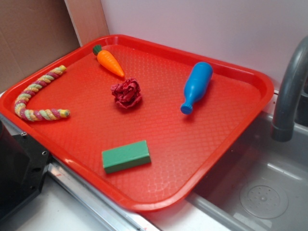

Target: Grab the blue bottle.

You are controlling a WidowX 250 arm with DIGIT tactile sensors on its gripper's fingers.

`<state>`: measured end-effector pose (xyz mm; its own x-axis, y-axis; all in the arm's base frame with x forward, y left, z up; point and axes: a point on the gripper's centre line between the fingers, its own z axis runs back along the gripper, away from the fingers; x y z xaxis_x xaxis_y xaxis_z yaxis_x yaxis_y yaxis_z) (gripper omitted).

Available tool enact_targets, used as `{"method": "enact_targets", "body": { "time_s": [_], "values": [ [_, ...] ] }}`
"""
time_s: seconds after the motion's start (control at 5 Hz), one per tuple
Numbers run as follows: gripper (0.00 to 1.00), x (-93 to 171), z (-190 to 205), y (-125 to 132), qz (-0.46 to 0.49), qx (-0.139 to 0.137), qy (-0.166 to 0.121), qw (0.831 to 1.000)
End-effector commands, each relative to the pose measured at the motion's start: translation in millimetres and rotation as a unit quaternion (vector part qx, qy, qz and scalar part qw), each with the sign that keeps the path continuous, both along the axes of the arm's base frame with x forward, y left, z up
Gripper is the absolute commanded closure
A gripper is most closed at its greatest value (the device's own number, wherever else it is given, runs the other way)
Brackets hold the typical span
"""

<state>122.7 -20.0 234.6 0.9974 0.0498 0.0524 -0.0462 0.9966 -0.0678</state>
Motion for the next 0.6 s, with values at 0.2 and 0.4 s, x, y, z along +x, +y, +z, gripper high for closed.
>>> {"method": "enact_targets", "body": {
  "time_s": [0.2,0.4],
  "values": [
    [0.00,50.0,15.3,4.1,0.024,-0.013,-0.022,0.999],
    [0.00,99.8,26.9,15.6,0.049,-0.038,-0.021,0.998]
  ]
}}
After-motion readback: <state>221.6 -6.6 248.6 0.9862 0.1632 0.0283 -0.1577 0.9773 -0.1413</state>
